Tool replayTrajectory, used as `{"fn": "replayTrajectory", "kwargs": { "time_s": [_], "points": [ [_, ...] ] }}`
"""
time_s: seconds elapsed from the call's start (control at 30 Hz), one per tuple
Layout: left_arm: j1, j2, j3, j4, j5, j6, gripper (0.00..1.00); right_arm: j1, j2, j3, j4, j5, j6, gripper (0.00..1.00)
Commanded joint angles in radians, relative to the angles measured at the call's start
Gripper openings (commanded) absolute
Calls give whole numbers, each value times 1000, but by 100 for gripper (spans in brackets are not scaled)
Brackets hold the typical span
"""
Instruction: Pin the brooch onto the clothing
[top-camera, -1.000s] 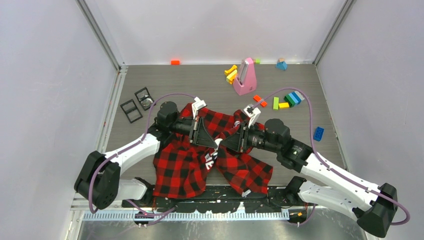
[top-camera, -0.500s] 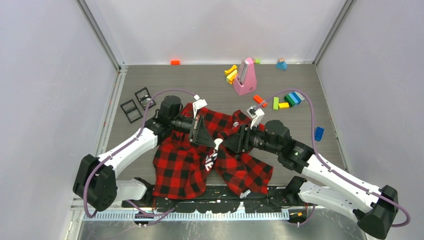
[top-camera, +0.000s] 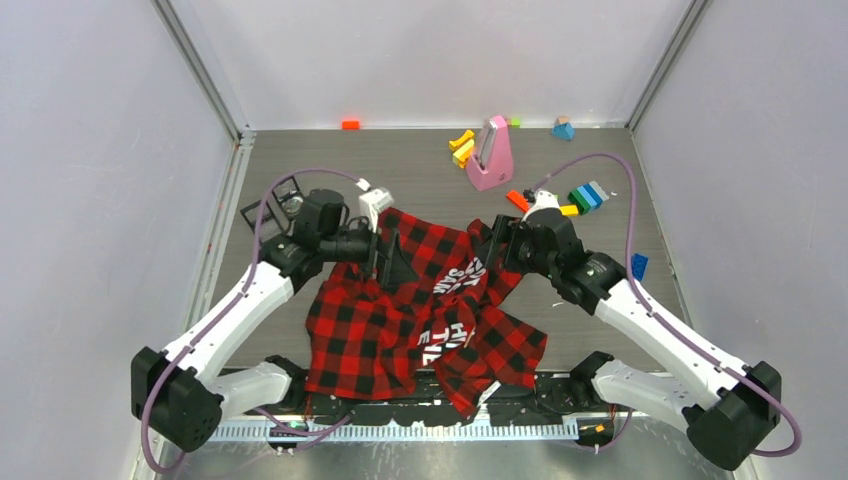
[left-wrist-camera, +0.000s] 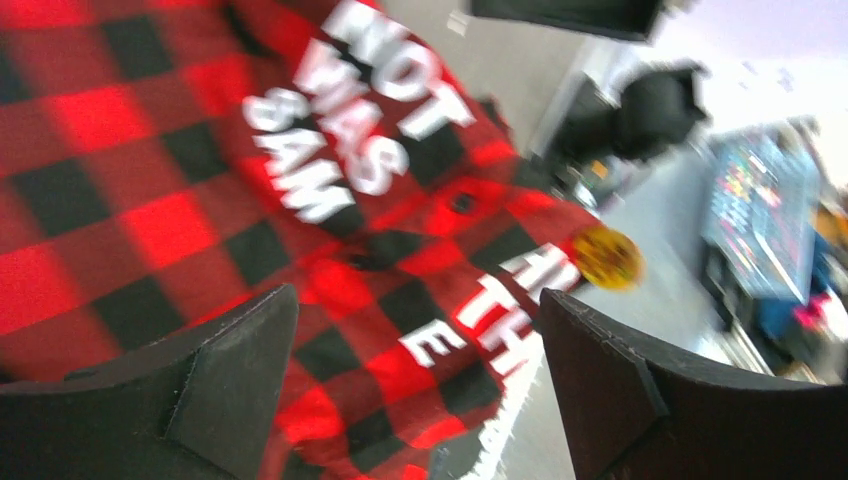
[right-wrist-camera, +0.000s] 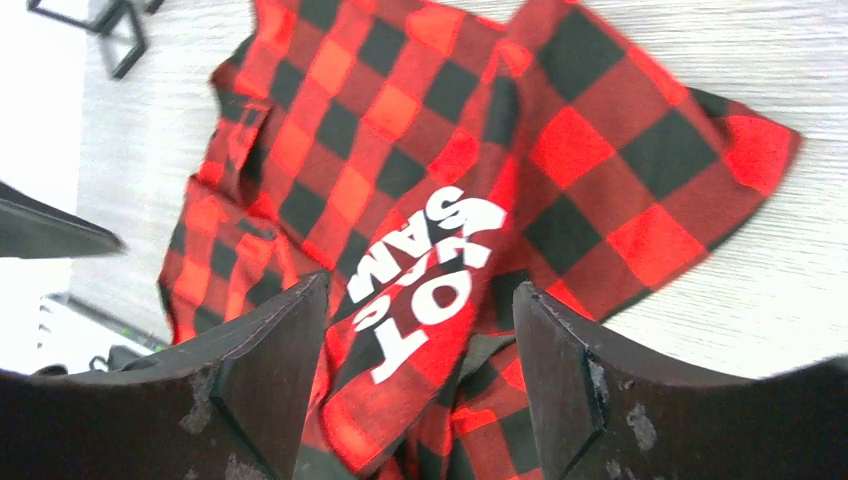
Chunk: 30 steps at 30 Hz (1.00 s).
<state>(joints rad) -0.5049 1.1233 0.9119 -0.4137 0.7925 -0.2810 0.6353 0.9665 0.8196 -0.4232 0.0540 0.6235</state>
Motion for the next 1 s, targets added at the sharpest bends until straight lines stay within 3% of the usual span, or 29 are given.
{"fn": "replayTrajectory", "kwargs": {
  "time_s": [0.0,0.13,0.27,0.43,0.63,0.97],
  "points": [
    [89,-22,80,-52,-413,-49,95,-84,34,60,-47,40,9,74],
    [233,30,93,-53,-742,-187,96,-156,58,79,-49,2,-7,74],
    [337,107,56,112,-929,-272,93,-202,89,106,-42,-34,-34,74],
    [360,275,112,218,-1131,-207,90,-248,126,119,-13,-106,-50,74],
    [440,483,186,296,-1182,-183,81,-283,127,115,22,-129,-43,74],
    [500,686,289,363,-1183,-146,73,-292,64,100,52,-88,-47,73]
  ]
}}
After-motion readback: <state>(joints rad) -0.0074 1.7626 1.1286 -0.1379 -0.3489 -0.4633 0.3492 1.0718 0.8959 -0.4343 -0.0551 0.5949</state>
